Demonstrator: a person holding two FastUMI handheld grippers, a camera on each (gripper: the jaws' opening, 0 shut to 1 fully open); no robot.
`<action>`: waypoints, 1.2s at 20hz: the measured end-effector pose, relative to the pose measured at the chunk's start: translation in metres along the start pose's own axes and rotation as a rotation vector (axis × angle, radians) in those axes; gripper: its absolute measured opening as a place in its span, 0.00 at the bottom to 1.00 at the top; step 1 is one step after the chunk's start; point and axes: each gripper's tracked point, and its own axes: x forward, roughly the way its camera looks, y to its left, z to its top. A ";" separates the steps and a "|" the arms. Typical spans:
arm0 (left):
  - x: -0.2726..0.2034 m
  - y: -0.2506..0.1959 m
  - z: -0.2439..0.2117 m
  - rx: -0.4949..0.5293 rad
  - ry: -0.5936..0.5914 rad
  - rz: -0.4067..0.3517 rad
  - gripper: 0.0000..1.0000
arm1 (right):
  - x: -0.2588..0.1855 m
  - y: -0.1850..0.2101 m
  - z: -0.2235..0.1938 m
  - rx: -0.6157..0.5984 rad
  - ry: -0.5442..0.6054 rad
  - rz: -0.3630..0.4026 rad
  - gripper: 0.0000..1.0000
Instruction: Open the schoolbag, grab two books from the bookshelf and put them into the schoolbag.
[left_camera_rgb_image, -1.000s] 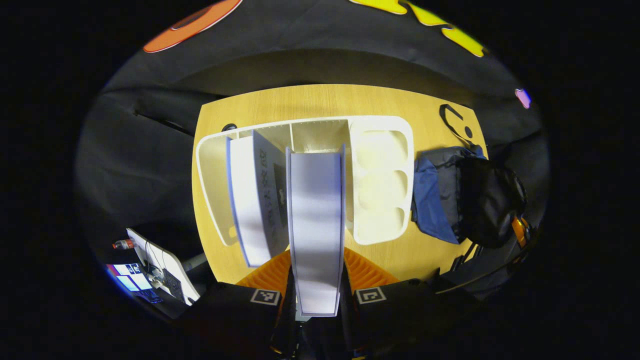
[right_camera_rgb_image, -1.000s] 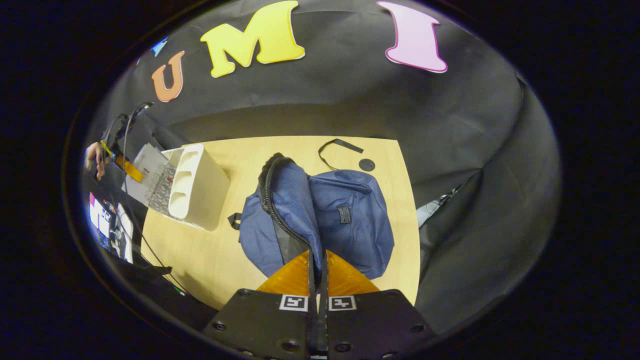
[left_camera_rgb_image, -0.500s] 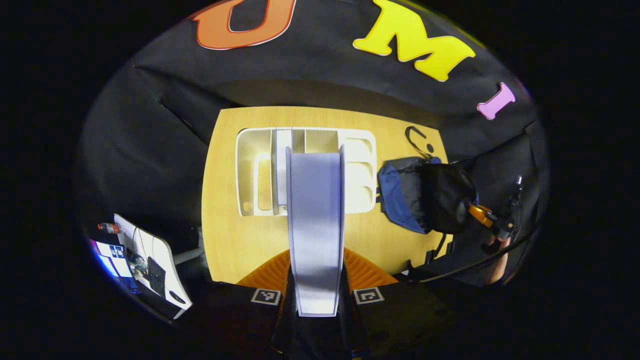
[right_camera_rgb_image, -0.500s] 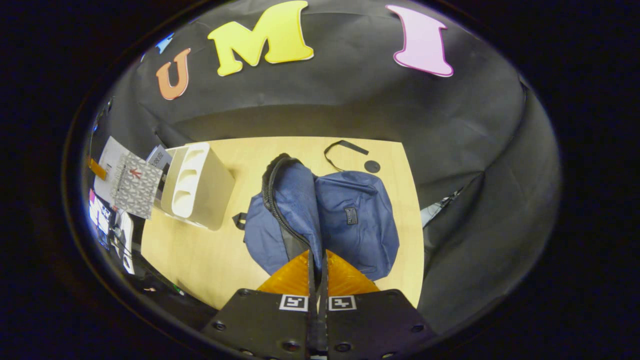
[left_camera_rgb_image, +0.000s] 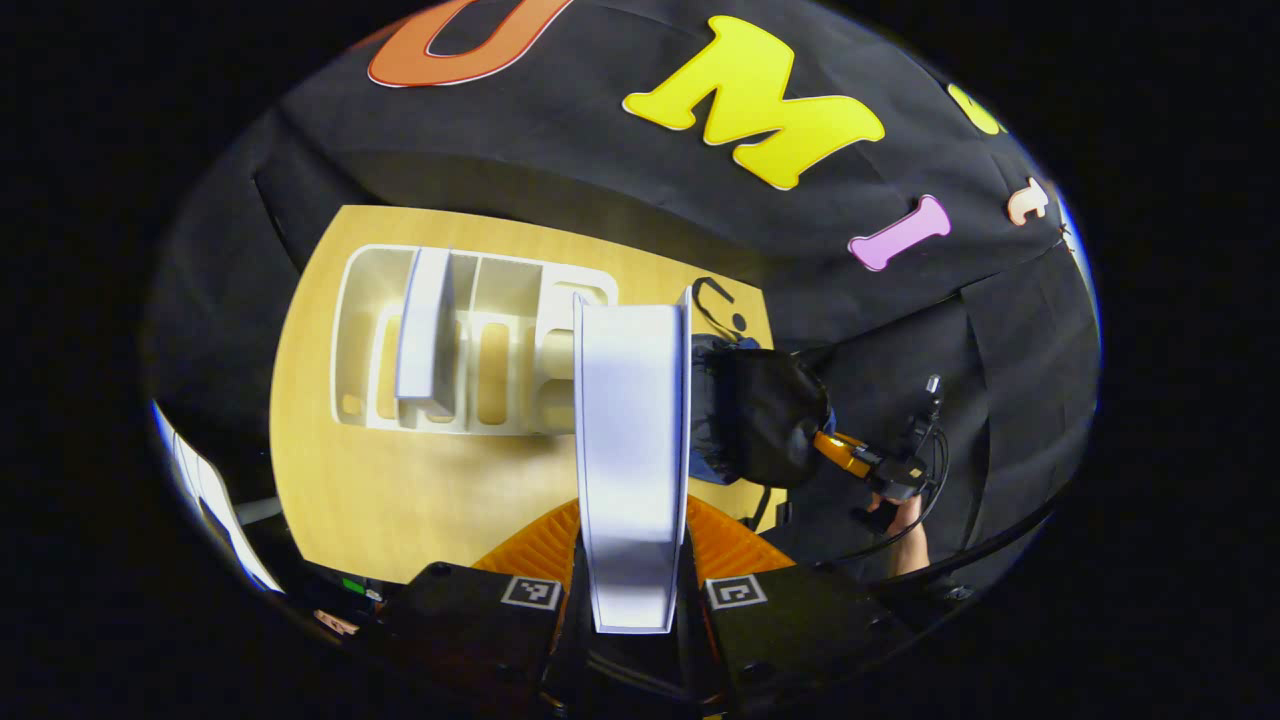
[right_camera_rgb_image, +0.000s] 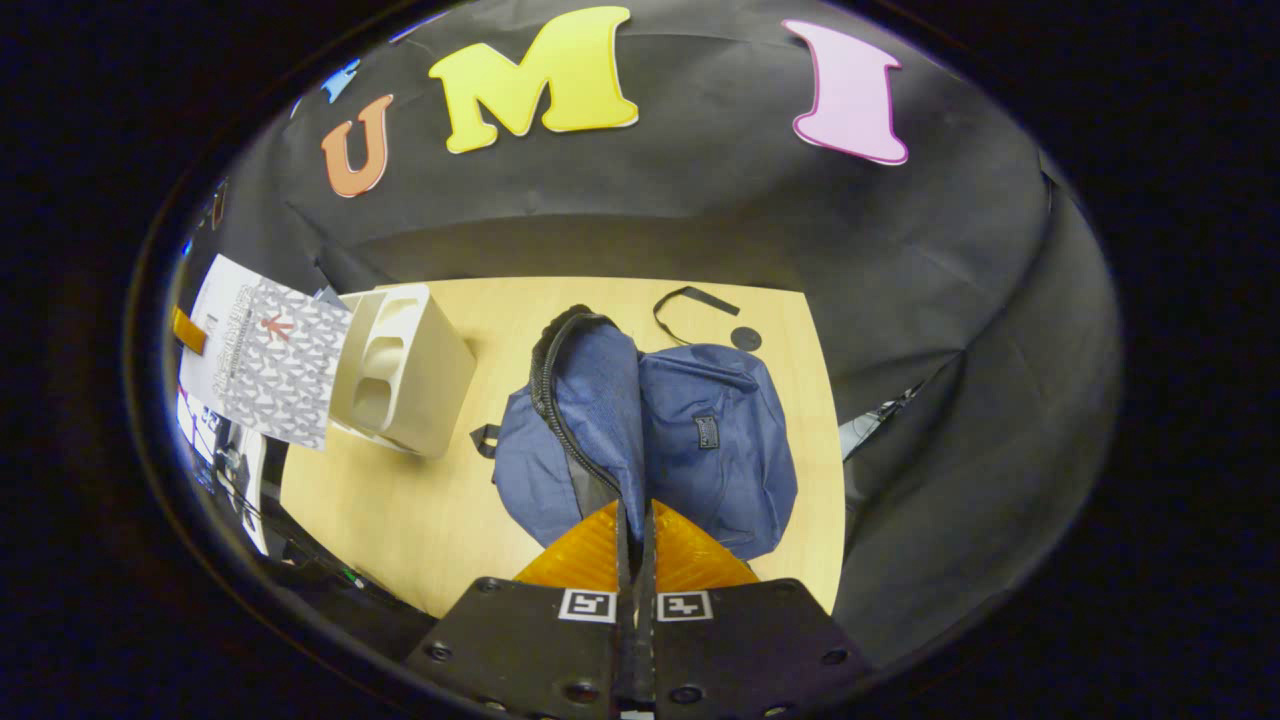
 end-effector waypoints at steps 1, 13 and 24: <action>0.010 -0.011 -0.001 -0.010 -0.007 -0.037 0.39 | -0.001 -0.001 -0.001 0.005 -0.002 0.001 0.01; 0.200 -0.084 -0.042 -0.036 0.066 -0.202 0.39 | -0.010 -0.014 0.005 0.054 -0.026 0.027 0.00; 0.323 -0.102 -0.054 -0.152 0.077 -0.342 0.39 | -0.026 -0.024 0.020 0.065 -0.033 0.027 0.00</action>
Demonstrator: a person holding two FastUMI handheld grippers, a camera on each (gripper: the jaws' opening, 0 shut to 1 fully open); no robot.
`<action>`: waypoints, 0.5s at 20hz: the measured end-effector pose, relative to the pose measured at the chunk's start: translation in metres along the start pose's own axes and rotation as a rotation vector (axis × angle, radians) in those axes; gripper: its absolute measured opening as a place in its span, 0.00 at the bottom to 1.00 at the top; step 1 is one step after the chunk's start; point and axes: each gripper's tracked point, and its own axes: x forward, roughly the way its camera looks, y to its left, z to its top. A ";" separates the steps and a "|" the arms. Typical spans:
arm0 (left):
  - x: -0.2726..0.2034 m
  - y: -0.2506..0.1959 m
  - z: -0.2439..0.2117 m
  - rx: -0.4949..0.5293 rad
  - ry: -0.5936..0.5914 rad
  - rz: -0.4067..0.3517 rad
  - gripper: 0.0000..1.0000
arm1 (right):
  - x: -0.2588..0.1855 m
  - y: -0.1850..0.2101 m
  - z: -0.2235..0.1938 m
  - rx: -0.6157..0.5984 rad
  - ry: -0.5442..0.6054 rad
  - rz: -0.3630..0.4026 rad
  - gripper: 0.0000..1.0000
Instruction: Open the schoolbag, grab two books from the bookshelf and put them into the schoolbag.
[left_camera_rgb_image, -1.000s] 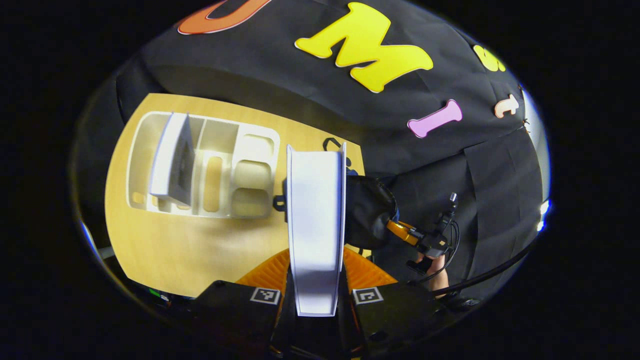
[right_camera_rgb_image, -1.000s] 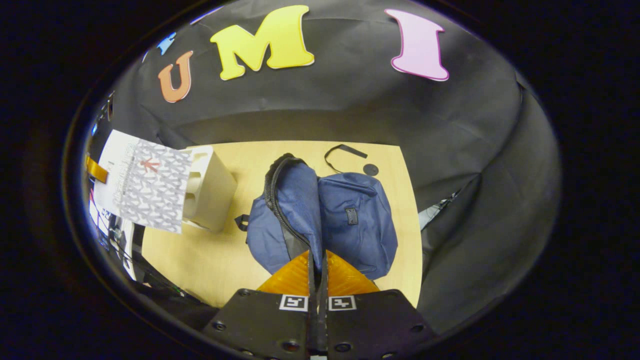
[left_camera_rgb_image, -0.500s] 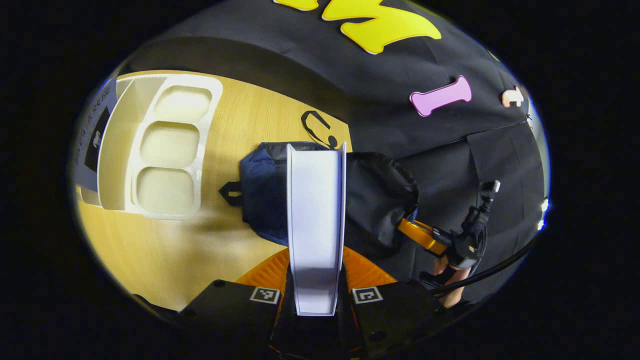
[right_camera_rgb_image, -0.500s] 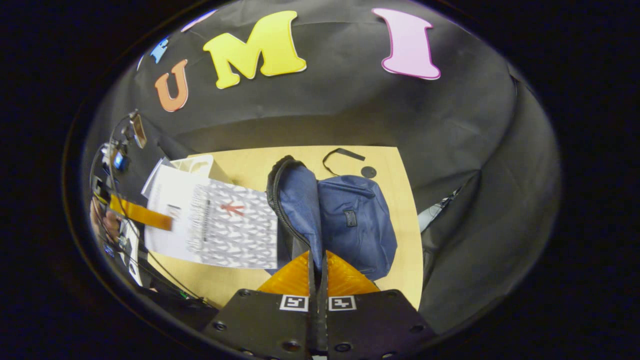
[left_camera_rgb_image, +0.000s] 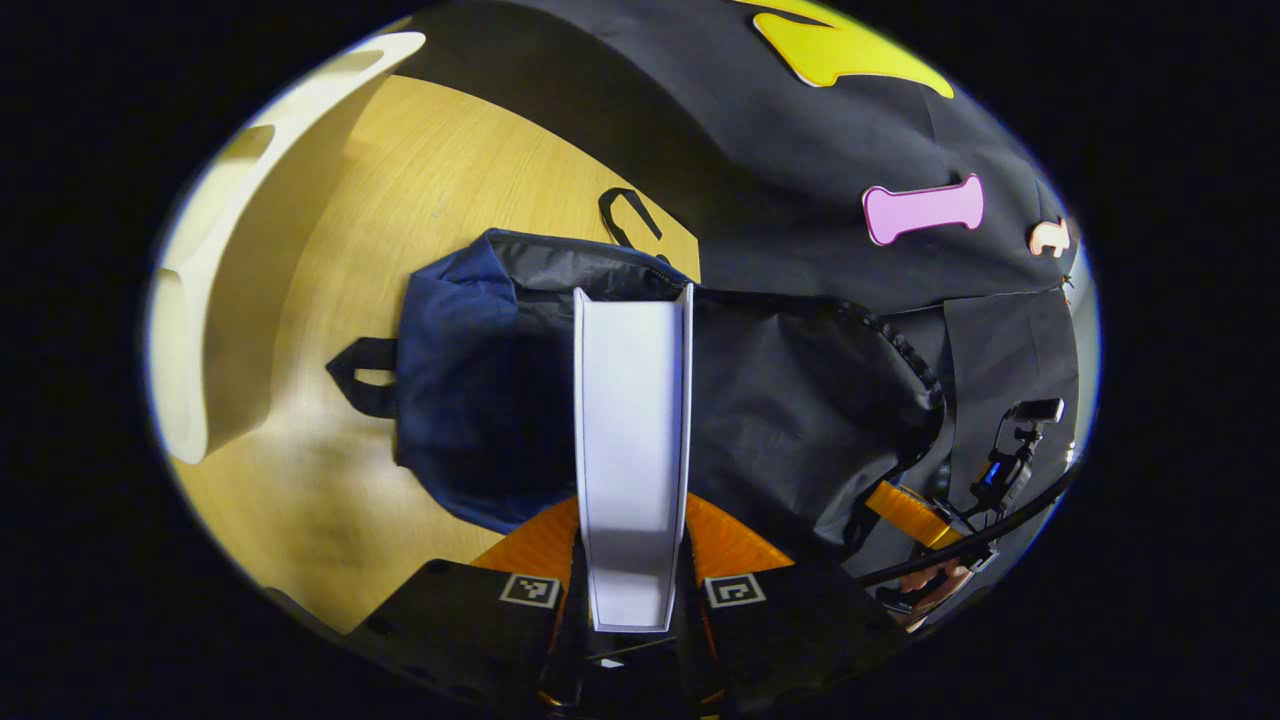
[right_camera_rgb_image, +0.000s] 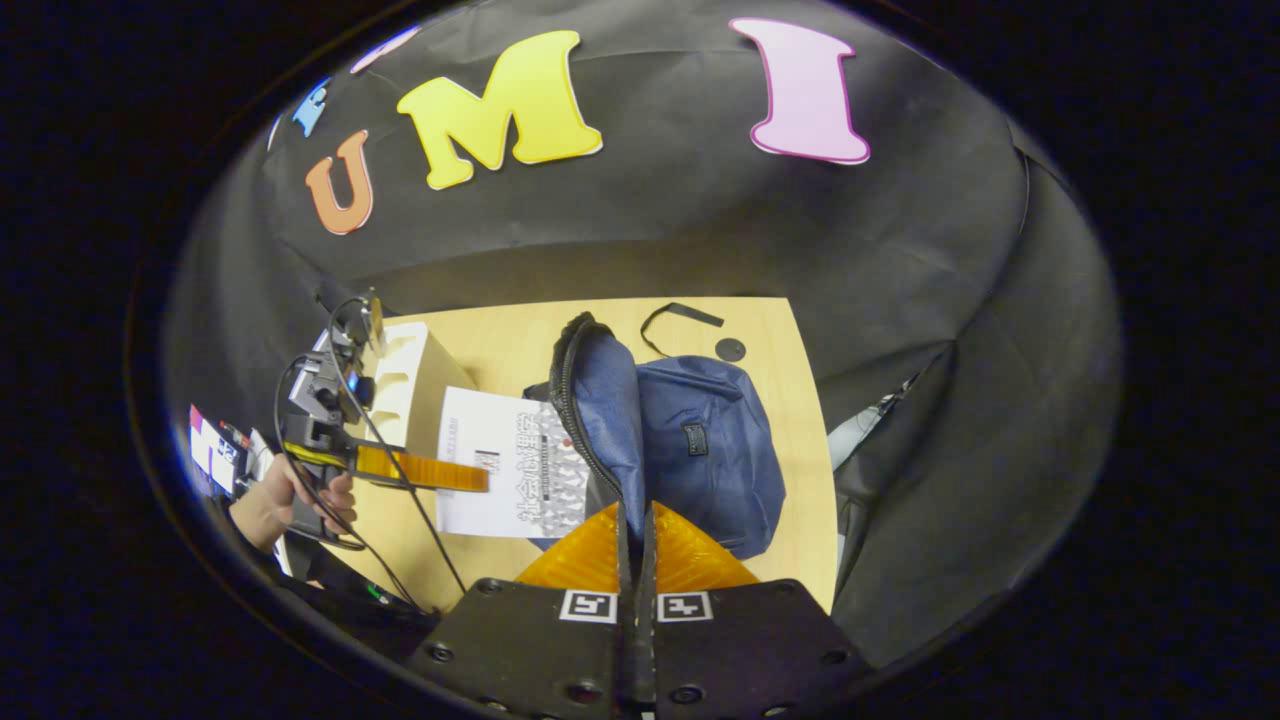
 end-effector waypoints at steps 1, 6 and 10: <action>0.009 0.001 -0.001 -0.001 0.004 -0.012 0.39 | -0.002 0.000 0.002 -0.003 -0.002 -0.002 0.00; 0.052 0.002 -0.005 -0.001 0.019 -0.088 0.38 | -0.005 0.001 0.007 -0.014 0.000 -0.009 0.00; 0.083 0.005 0.000 -0.034 0.017 -0.144 0.38 | -0.004 -0.001 0.009 -0.017 0.001 -0.022 0.00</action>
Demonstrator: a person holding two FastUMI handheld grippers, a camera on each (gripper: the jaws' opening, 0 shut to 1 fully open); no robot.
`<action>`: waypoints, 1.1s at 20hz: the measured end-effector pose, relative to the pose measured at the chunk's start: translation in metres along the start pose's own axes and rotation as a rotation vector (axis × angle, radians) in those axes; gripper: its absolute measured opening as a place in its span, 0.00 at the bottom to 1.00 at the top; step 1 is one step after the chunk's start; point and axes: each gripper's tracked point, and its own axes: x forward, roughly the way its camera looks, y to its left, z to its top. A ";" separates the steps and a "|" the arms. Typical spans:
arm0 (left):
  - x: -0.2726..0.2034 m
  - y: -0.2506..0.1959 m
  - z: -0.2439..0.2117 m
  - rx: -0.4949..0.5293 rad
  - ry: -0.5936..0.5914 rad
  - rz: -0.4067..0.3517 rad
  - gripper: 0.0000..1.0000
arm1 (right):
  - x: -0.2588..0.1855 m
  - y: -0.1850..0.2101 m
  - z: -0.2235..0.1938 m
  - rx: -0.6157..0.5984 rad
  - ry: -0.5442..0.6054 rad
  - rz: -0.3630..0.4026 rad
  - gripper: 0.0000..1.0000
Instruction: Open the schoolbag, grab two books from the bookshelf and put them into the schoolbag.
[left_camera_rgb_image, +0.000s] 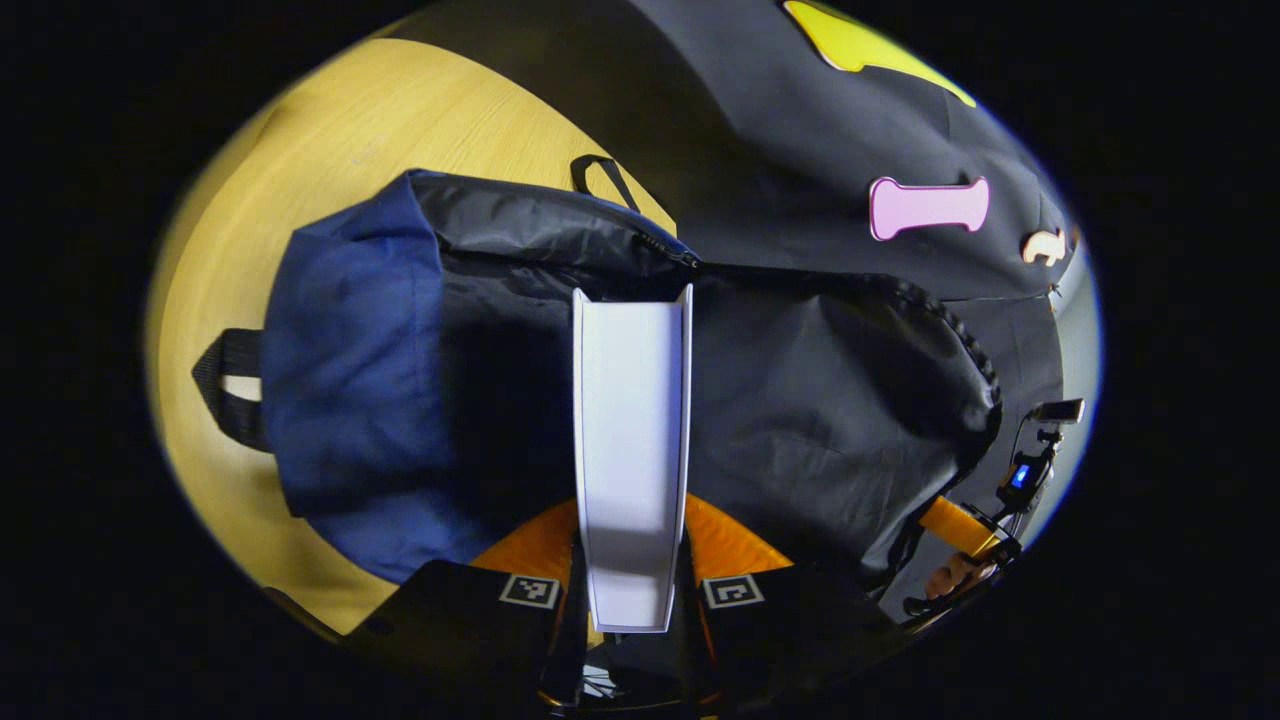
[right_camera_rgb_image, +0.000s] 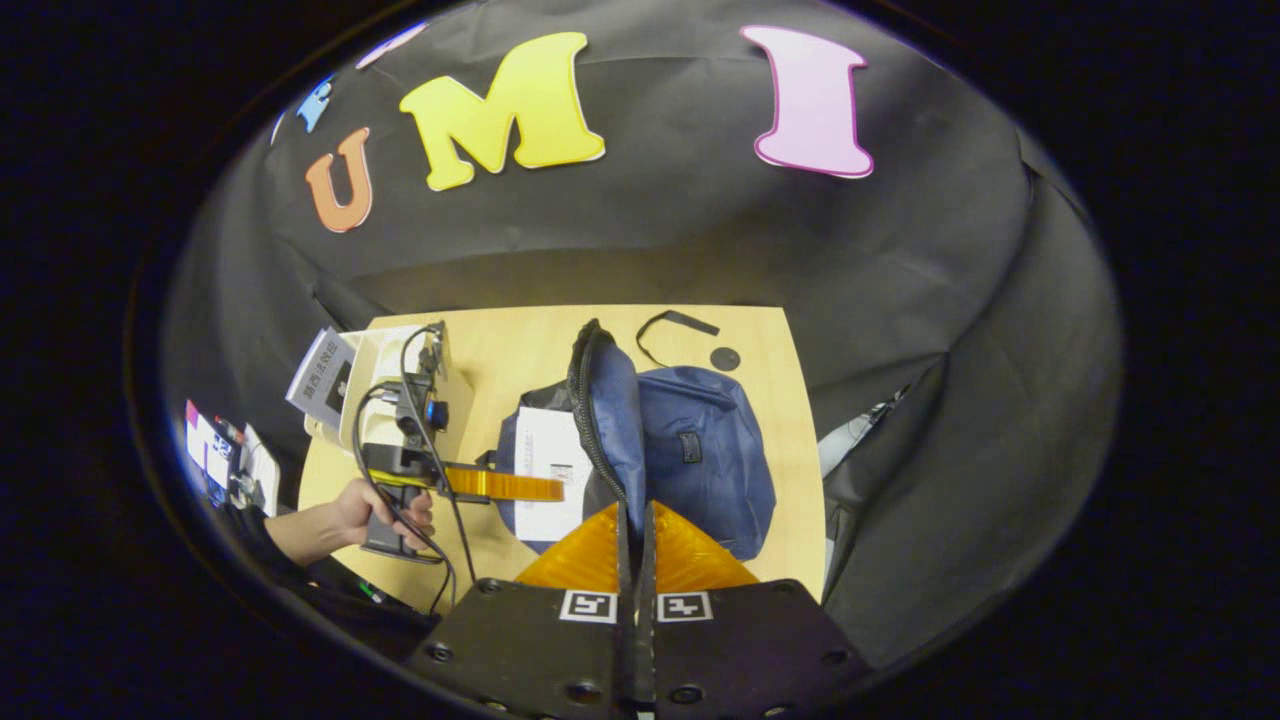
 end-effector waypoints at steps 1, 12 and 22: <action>0.005 0.001 0.000 -0.011 0.004 -0.017 0.38 | 0.000 0.001 0.001 -0.002 0.002 -0.001 0.00; 0.032 0.020 -0.006 -0.085 0.073 -0.088 0.43 | 0.010 0.003 0.006 -0.025 0.015 0.001 0.00; 0.023 0.072 -0.007 -0.036 0.152 0.284 0.77 | 0.016 0.012 0.006 -0.034 0.029 0.007 0.03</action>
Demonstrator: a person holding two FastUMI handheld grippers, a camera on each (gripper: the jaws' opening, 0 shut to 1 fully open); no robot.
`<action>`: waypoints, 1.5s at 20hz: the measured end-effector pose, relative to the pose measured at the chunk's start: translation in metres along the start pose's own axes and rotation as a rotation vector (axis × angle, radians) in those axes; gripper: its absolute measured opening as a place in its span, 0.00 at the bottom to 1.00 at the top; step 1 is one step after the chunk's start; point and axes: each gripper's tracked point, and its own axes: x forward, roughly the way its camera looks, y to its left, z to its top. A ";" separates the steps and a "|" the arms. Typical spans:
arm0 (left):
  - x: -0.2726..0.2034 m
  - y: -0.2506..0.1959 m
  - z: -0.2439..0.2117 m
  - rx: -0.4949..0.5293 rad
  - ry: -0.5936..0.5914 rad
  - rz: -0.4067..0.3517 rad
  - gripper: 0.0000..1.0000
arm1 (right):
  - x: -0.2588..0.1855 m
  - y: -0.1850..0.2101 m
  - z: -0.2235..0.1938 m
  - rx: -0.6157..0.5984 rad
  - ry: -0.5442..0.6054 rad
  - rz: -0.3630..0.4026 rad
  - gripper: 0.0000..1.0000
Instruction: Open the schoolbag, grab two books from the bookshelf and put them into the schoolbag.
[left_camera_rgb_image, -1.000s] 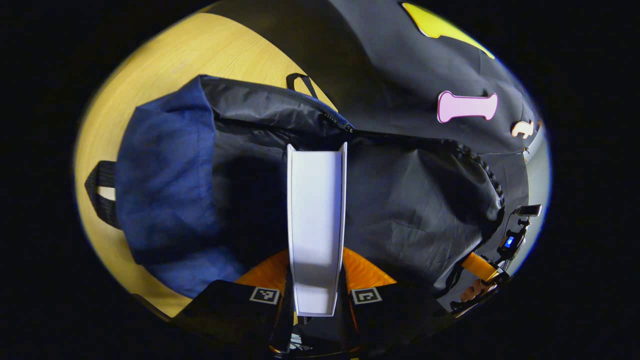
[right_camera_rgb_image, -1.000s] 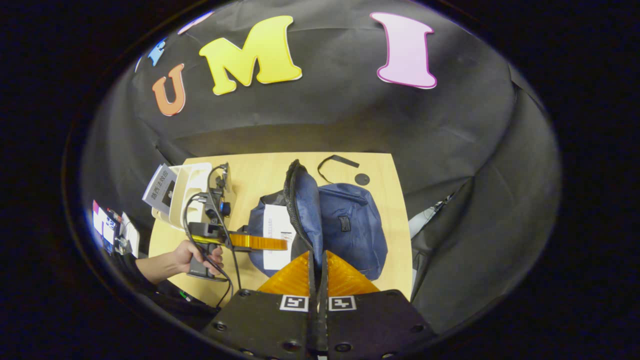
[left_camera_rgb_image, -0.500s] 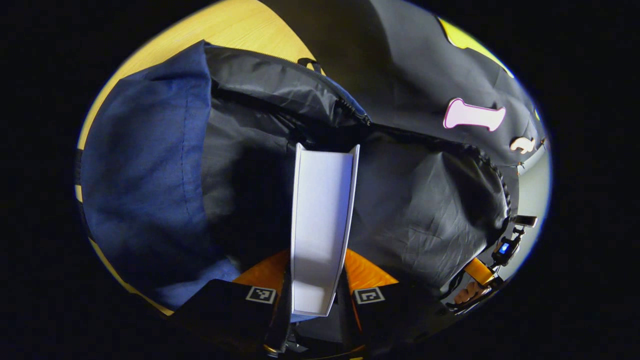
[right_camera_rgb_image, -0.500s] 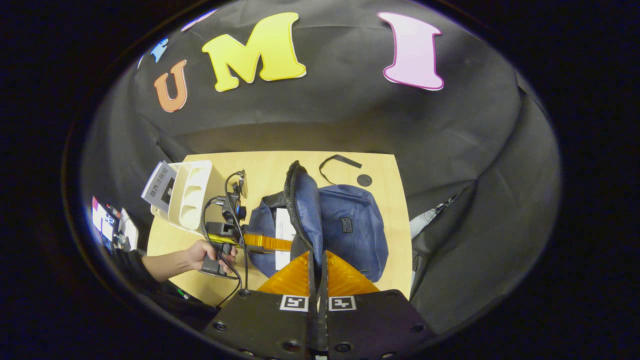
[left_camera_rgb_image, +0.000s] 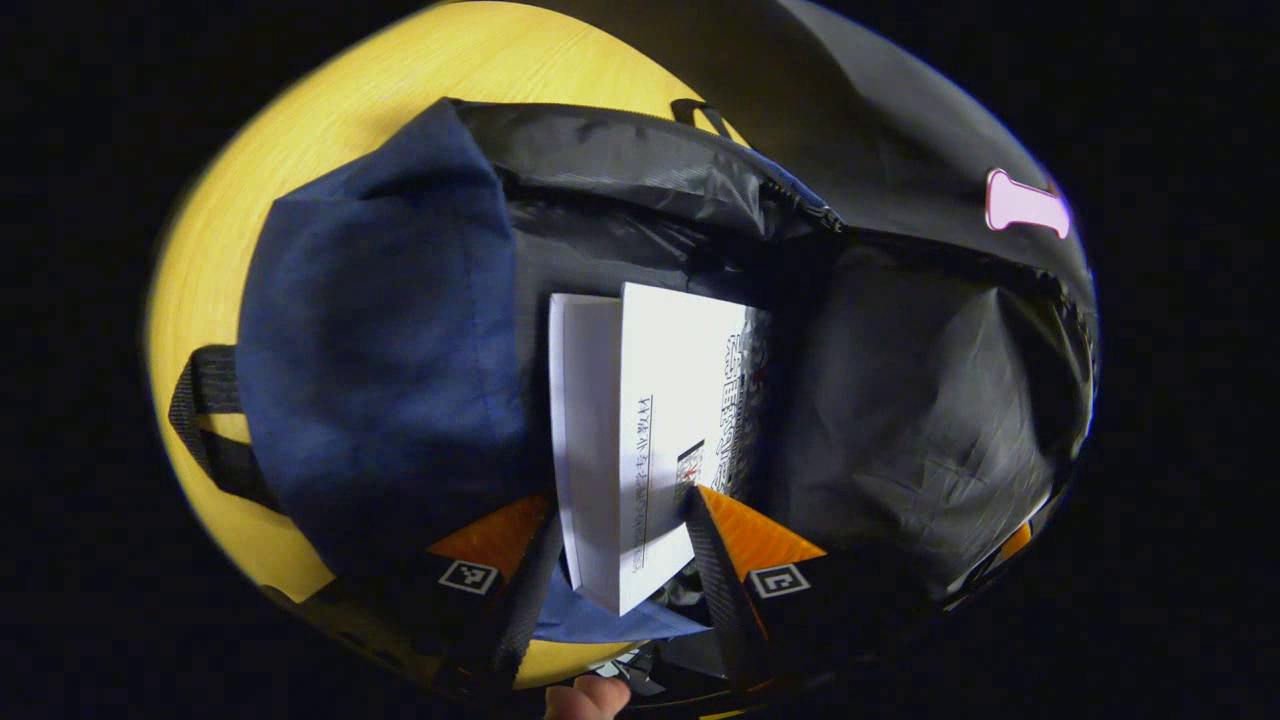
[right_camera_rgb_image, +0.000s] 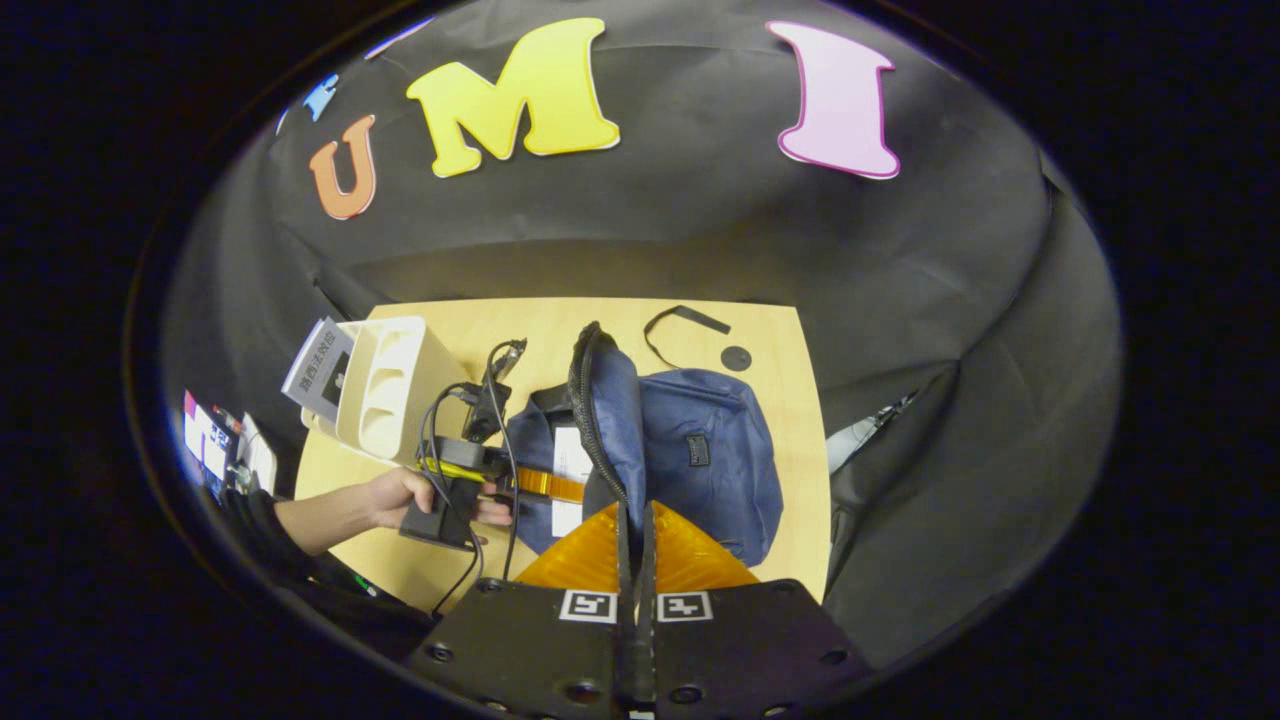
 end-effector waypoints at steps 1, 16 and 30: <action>-0.006 0.002 -0.005 0.004 0.018 0.054 0.76 | 0.001 0.001 0.000 0.000 0.001 -0.001 0.03; -0.176 0.006 -0.032 0.343 -0.046 0.531 0.99 | 0.005 0.031 -0.005 -0.018 -0.011 0.010 0.00; -0.392 0.035 -0.025 0.357 -0.475 0.631 0.98 | 0.005 0.060 -0.017 -0.028 -0.030 -0.036 0.00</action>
